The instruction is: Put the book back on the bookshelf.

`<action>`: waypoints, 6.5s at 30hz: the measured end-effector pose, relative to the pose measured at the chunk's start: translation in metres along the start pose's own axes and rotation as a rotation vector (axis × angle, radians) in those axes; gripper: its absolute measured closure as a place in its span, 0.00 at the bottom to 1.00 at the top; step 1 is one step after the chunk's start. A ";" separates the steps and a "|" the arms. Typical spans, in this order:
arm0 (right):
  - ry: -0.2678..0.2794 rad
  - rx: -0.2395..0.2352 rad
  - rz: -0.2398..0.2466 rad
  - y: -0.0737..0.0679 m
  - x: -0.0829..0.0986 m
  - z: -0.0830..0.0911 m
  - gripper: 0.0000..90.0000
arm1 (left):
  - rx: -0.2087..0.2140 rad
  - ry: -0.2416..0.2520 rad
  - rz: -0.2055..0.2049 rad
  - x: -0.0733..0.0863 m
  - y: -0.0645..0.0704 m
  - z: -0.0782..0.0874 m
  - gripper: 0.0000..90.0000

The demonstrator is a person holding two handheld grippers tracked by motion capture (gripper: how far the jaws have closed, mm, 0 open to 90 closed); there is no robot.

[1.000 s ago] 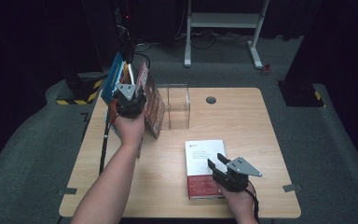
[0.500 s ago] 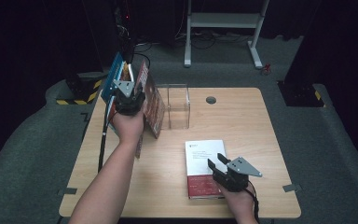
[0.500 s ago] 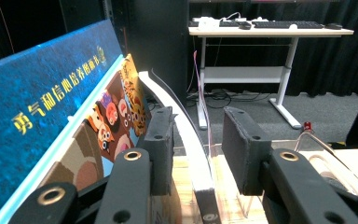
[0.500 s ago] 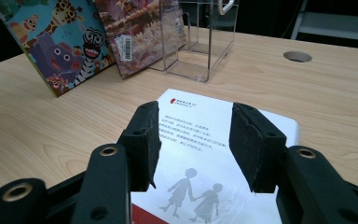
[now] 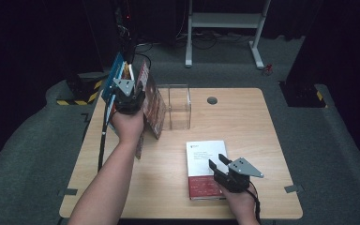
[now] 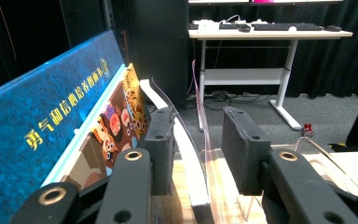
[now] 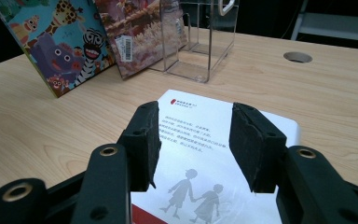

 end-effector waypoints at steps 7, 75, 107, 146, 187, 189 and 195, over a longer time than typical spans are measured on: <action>0.002 -0.001 0.001 0.000 0.000 0.000 0.58 | -0.002 0.011 -0.004 -0.004 0.000 0.003 0.72; -0.026 -0.034 0.027 -0.001 0.002 -0.003 0.60 | 0.204 -0.132 -0.116 0.071 0.018 0.020 0.64; -0.068 0.021 0.060 0.007 0.008 -0.005 0.50 | 0.394 -0.268 -0.187 0.149 0.035 0.051 0.64; -0.204 0.042 -0.022 0.027 0.019 -0.006 0.31 | 0.498 -0.499 -0.262 0.219 -0.001 0.088 0.44; -0.349 -0.051 -0.140 0.029 0.029 -0.018 0.15 | 0.496 -0.562 -0.280 0.224 0.001 0.084 0.20; -0.351 -0.044 -0.142 0.028 0.028 -0.018 0.15 | 0.496 -0.562 -0.281 0.224 0.001 0.084 0.20; -0.351 -0.029 -0.141 0.026 0.028 -0.018 0.15 | 0.500 -0.566 -0.274 0.225 0.002 0.084 0.19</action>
Point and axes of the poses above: each handheld gripper's, and its own axes: z roughly backward along the jaws, x roughly out of its underside, y roughly to its right, the point moved 1 cm from there along -z, roughly forward along the jaws, and after that the axes turned 6 degrees about z, right-handed, at the moved point
